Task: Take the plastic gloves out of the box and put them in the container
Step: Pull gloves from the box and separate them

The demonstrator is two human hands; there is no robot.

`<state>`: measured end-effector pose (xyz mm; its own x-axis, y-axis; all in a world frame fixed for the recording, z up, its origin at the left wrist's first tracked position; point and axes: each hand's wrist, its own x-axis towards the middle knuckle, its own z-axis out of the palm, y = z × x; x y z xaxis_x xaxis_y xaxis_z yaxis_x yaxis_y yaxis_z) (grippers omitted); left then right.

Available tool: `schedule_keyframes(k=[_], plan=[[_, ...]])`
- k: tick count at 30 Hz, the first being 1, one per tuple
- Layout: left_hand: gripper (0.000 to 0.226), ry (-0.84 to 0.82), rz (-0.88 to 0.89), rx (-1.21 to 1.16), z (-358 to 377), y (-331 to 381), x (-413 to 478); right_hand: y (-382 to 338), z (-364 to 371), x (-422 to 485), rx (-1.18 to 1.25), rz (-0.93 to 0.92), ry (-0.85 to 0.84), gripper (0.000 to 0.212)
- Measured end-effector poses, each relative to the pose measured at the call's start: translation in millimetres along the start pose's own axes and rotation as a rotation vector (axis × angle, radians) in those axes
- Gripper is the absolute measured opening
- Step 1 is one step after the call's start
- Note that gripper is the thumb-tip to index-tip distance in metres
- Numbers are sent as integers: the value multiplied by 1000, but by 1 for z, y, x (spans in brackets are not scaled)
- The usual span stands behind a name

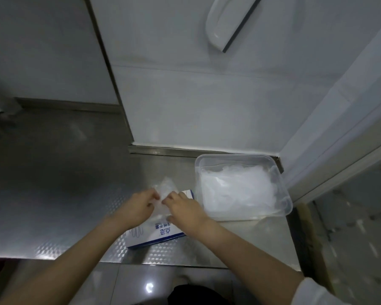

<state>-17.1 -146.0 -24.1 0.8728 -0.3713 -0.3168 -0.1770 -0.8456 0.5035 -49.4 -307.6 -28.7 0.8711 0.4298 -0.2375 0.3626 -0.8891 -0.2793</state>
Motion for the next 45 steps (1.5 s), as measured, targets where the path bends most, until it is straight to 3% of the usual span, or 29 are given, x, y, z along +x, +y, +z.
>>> schedule_keyframes(k=[4, 12, 15, 19, 22, 25, 32, 39, 45], plan=[[16, 80, -37, -74, 3, -5, -1, -1, -3, 8, -61, 19, 67, 23], [12, 277, -65, -117, 3, -1, -5, 5, -15, -2, 105, 134, 185, 17], [10, 292, -101, -146, 0, 2, -4, 6, -16, -6, 98, 151, 183, 19], [8, 308, -116, -235, -1, -1, -3, 3, -10, -7, 22, 76, 136, 37], [12, 349, -80, -321, -2, -1, -5, -1, -7, -7, 114, -3, 182, 40], [20, 354, -24, -353, -5, 3, -8, -9, -15, -4, 219, 52, 211, 38], [28, 401, 72, -403, 3, 9, -7, -15, -25, 20, 135, 75, 222, 28], [22, 341, -140, -346, 25, -2, -3, -5, -23, 27, 384, 147, 178, 16], [16, 252, -201, -147, 37, -7, 6, -5, -26, 29, 449, 164, 162, 15]])
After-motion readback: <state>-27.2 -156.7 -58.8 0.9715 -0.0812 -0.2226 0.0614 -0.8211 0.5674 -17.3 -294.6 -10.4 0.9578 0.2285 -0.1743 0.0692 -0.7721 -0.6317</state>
